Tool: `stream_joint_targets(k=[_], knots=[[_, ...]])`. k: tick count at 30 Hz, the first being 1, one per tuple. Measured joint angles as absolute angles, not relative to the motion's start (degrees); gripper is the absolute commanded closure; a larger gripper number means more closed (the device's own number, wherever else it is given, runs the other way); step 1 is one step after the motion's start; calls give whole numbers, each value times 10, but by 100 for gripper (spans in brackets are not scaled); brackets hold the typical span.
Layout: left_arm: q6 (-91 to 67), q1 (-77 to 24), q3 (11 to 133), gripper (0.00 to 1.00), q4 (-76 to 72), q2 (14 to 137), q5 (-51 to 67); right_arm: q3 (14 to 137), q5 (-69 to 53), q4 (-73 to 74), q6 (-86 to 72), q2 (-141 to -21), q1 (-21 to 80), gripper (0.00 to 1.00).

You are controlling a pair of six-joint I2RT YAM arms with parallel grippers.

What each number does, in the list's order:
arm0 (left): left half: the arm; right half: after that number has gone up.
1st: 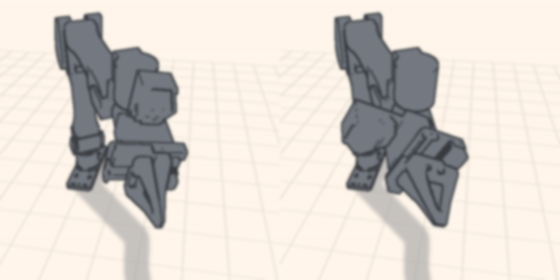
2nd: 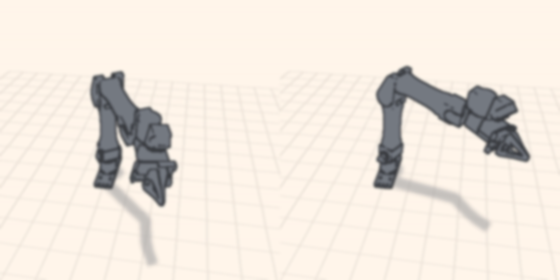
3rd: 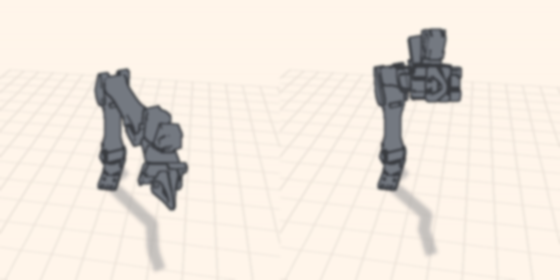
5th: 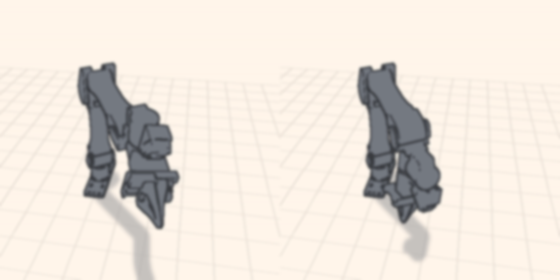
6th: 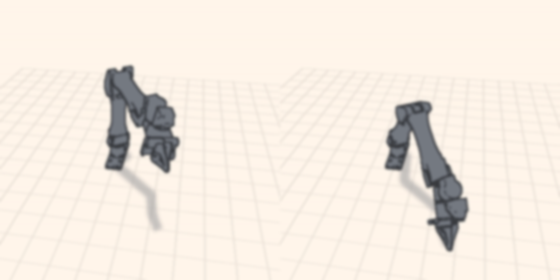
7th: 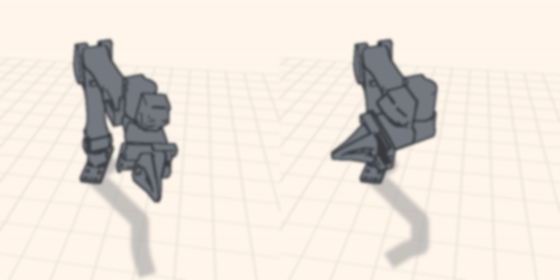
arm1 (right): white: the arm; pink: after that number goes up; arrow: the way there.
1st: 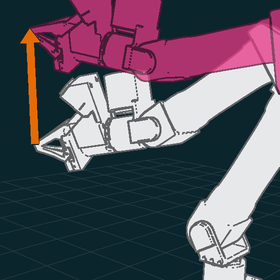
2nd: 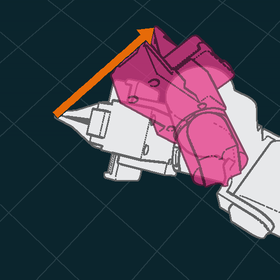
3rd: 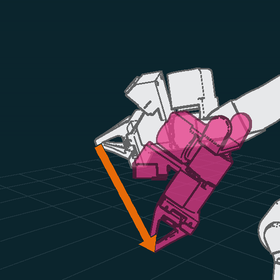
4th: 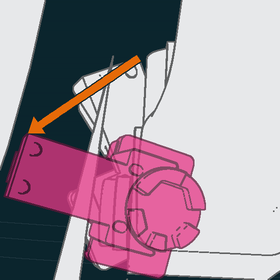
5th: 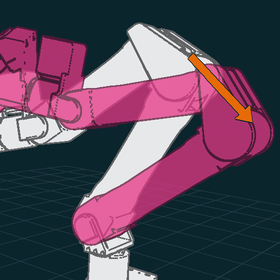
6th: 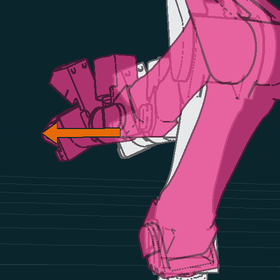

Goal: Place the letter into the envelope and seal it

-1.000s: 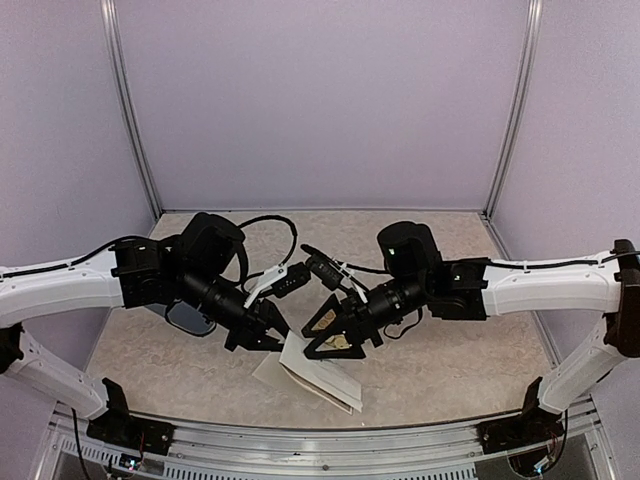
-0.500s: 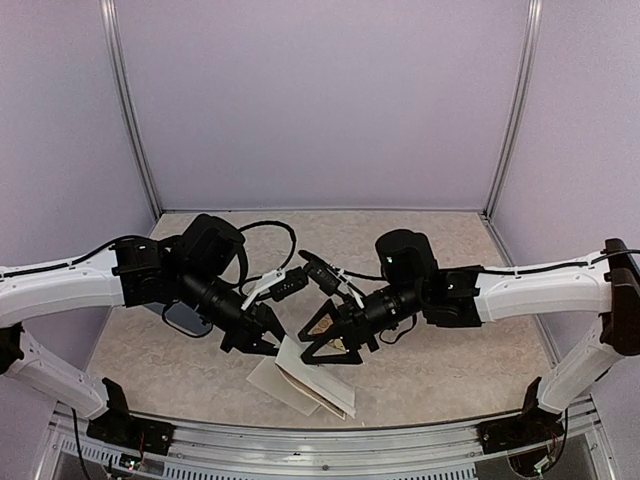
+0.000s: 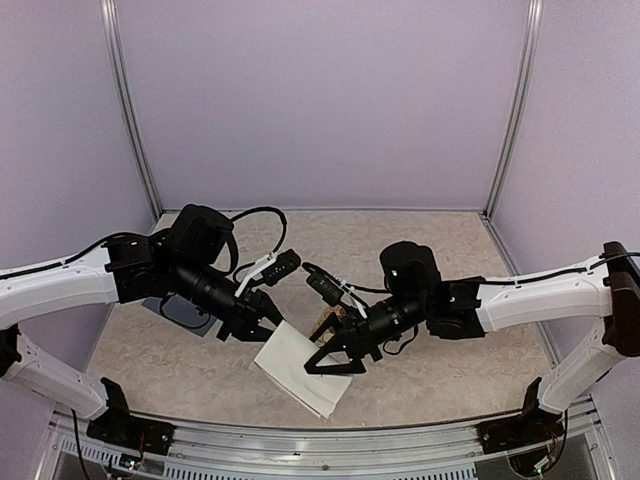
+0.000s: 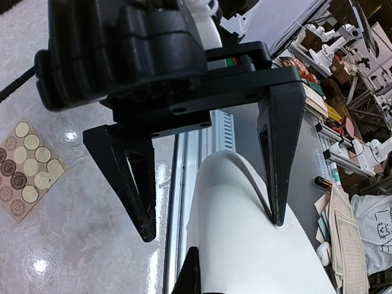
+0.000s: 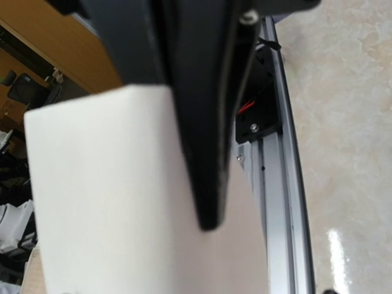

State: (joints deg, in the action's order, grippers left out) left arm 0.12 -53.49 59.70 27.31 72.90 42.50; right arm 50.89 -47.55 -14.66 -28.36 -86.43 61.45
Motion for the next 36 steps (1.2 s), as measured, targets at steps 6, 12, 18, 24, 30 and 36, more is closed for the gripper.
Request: stream_joint_targets(k=[6, 12, 18, 24, 30, 36], knots=[[1, -533, 597, 100, 274, 729, 431, 514, -476, -143, -279, -865, 617, 28], [3, -525, 597, 100, 281, 729, 443, 535, -482, -116, -261, -879, 618, 65], [11, -524, 605, 100, 304, 738, 452, 538, -495, -89, -247, -884, 618, 79], [15, -520, 605, 99, 313, 741, 460, 539, -511, -87, -243, -888, 618, 89], [11, -514, 605, 79, 316, 741, 464, 539, -519, -90, -244, -892, 618, 90], [-4, -507, 596, 78, 307, 740, 468, 539, -520, -94, -250, -892, 618, 91]])
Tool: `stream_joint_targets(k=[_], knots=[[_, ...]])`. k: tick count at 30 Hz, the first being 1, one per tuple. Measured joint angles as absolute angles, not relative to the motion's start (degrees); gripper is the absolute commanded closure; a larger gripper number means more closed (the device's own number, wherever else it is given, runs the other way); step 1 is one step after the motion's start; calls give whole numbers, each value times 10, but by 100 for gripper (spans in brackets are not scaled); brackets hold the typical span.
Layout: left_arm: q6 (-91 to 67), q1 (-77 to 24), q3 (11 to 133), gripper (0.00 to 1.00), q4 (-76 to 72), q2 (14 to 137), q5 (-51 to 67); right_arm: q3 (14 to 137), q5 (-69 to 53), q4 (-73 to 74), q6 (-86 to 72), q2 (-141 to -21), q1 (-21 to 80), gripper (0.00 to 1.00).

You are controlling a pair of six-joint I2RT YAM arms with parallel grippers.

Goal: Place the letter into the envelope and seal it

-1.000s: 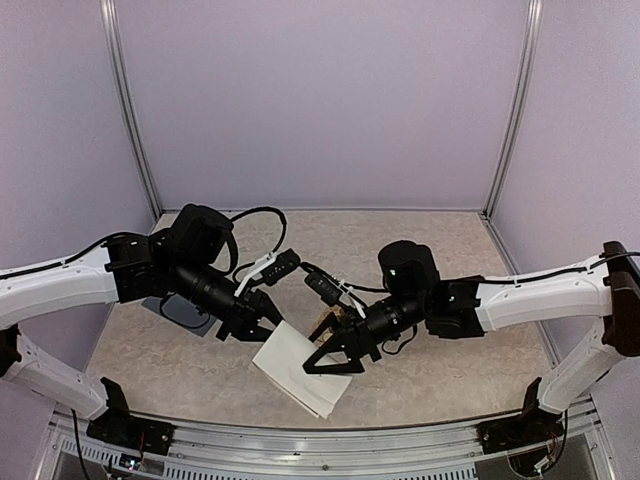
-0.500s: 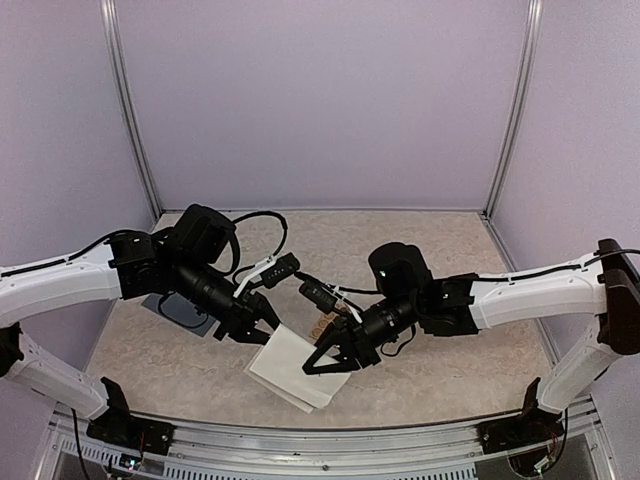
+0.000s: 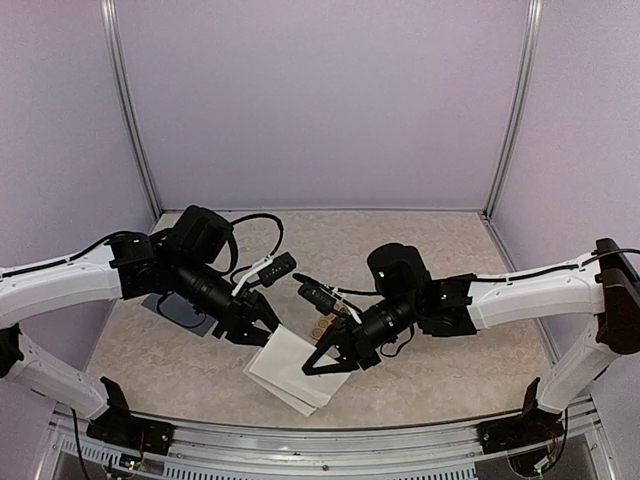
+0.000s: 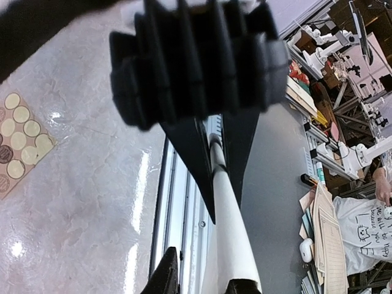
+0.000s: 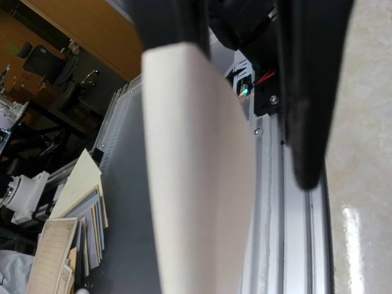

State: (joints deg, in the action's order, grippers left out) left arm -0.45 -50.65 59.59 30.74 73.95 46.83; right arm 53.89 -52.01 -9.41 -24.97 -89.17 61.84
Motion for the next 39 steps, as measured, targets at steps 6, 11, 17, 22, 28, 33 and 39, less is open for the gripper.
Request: stream_joint_targets(k=[6, 11, 17, 22, 28, 33, 39], knots=[[-33, -502, 550, 87, 289, 720, 478, 539, -520, -95, -253, -892, 618, 89], [-53, -502, 532, 100, 272, 701, 490, 539, -523, -96, -255, -892, 618, 85], [-62, -502, 529, 100, 248, 690, 502, 546, -532, -102, -258, -899, 618, 76], [-63, -502, 529, 100, 239, 690, 511, 556, -540, -101, -258, -906, 618, 77], [-62, -499, 529, 100, 237, 690, 516, 575, -552, -90, -245, -923, 618, 82], [-62, -491, 529, 100, 239, 690, 518, 577, -555, -63, -229, -928, 620, 85], [-62, -480, 529, 100, 240, 690, 523, 587, -556, -36, -215, -931, 629, 87]])
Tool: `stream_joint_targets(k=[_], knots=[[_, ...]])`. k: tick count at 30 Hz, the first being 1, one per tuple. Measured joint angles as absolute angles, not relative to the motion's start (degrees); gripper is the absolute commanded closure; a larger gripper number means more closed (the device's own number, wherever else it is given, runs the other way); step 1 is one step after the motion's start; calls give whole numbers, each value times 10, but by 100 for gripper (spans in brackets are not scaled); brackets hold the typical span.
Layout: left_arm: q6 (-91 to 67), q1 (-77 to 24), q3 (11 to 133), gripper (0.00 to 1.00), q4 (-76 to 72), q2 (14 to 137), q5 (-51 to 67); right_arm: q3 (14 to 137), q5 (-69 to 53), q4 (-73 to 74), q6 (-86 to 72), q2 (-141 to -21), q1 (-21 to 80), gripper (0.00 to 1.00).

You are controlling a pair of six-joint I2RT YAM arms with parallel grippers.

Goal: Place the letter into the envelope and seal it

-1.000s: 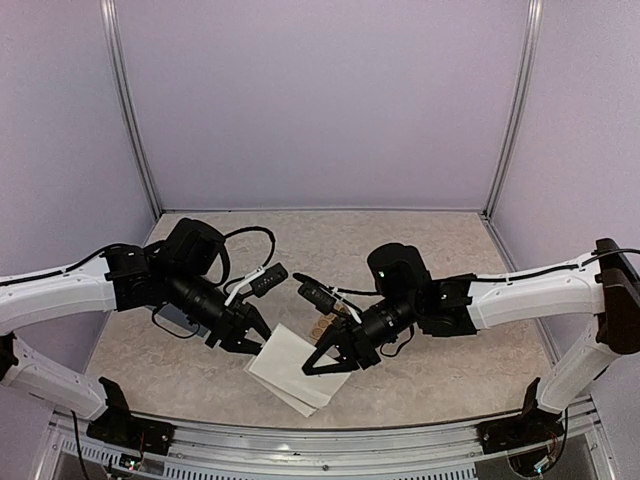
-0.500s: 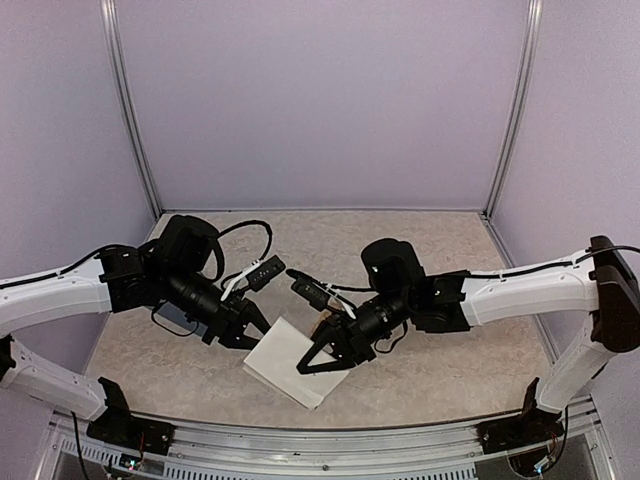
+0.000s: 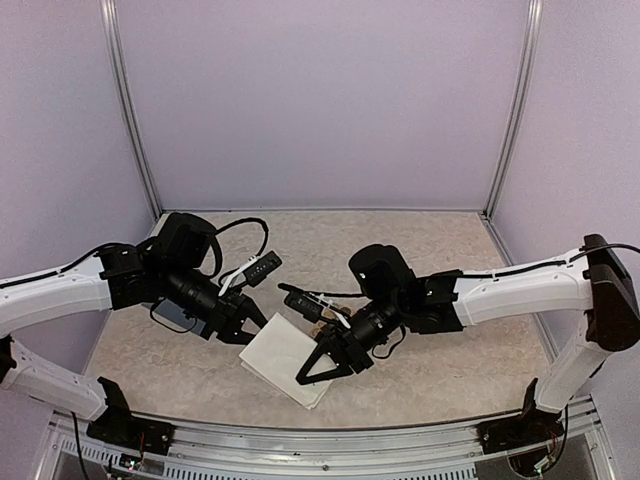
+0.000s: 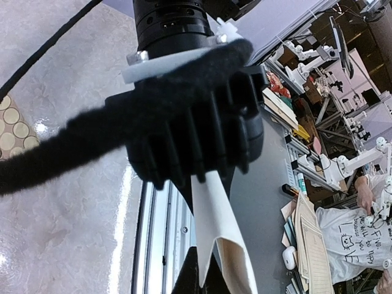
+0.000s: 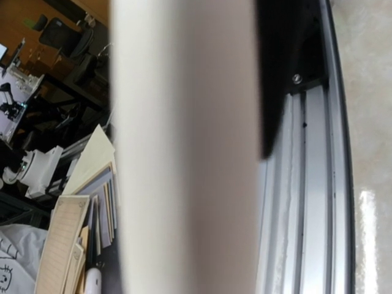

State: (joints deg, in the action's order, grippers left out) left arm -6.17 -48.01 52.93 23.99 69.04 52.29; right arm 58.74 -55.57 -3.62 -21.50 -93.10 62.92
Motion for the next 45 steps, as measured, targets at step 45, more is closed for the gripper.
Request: stream_joint_targets(k=[45], knots=[[-53, -498, 530, 100, 249, 696, 503, 583, -511, -140, -264, -903, 620, 86]])
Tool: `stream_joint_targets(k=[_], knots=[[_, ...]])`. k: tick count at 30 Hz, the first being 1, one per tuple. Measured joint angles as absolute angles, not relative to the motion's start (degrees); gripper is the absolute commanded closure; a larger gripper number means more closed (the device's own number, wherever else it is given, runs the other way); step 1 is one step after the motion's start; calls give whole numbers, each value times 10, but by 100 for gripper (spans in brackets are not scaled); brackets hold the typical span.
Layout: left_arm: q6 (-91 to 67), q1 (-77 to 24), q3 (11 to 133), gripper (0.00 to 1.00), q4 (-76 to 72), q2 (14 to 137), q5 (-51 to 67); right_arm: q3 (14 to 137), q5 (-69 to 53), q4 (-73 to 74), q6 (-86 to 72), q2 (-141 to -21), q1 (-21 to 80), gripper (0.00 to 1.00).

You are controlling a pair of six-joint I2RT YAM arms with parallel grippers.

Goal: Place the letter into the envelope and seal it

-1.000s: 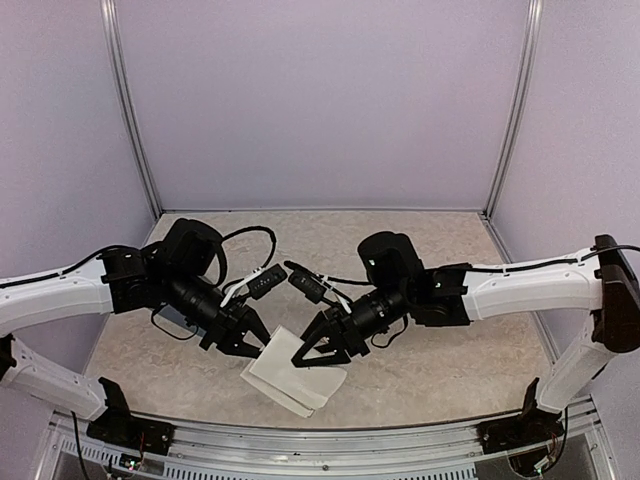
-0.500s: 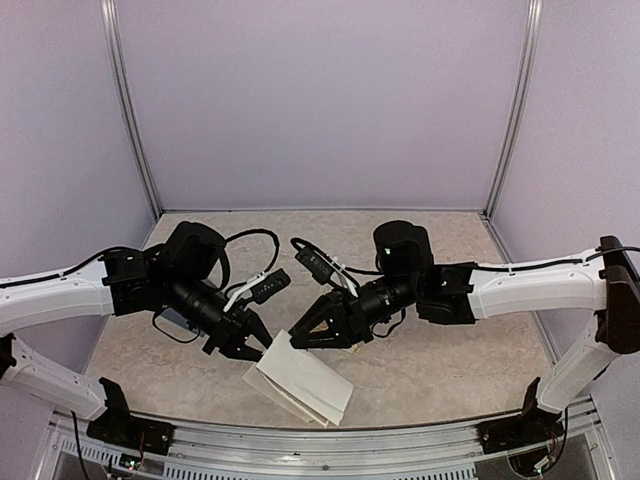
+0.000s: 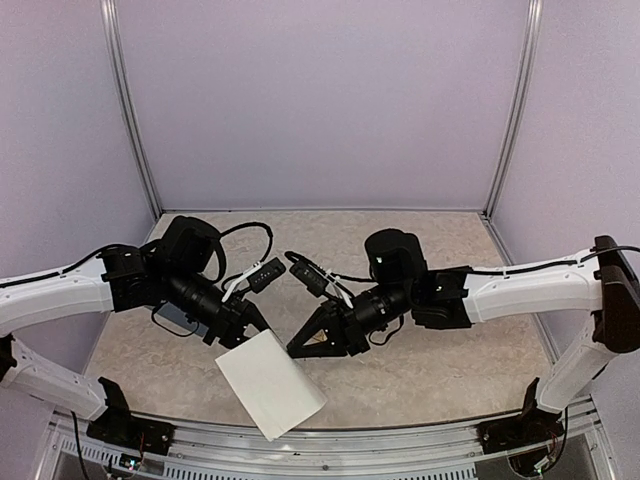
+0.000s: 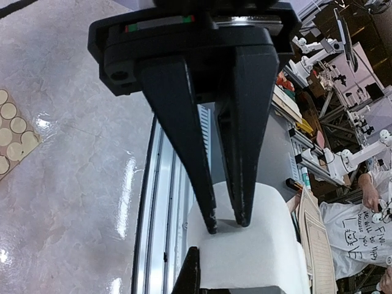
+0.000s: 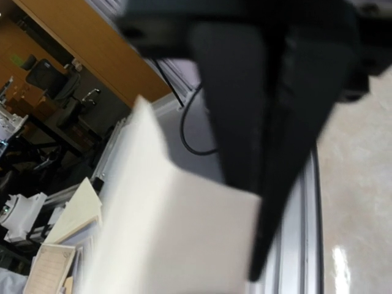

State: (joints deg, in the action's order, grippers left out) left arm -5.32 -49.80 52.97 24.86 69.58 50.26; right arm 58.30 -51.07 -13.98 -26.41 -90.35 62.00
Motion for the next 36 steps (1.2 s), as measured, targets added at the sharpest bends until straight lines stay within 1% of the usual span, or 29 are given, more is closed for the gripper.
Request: stream_joint_targets(k=[1, 4, 6, 11, 14, 18, 21, 25, 33, 36], knots=[[-53, -498, 530, 100, 249, 696, 506, 583, -508, -136, -263, -905, 620, 81], [-53, -498, 530, 100, 249, 696, 512, 583, -499, -124, -256, -909, 621, 60], [-53, -498, 530, 100, 249, 696, 515, 583, -492, -116, -255, -910, 621, 49], [-44, -501, 530, 100, 252, 697, 520, 583, -473, -116, -269, -911, 619, 36], [-38, -510, 530, 100, 256, 698, 519, 569, -469, -147, -302, -906, 611, 27], [-34, -519, 530, 100, 258, 698, 512, 538, -472, -212, -355, -897, 599, 23], [-34, -522, 530, 100, 258, 698, 507, 529, -475, -247, -382, -896, 594, 14], [-36, -522, 530, 100, 258, 698, 506, 515, -474, -271, -391, -889, 594, 8], [-44, -518, 529, 100, 258, 702, 508, 505, -422, -229, -340, -807, 594, 1], [-46, -517, 529, 100, 258, 709, 508, 505, -411, -211, -320, -781, 594, 1]])
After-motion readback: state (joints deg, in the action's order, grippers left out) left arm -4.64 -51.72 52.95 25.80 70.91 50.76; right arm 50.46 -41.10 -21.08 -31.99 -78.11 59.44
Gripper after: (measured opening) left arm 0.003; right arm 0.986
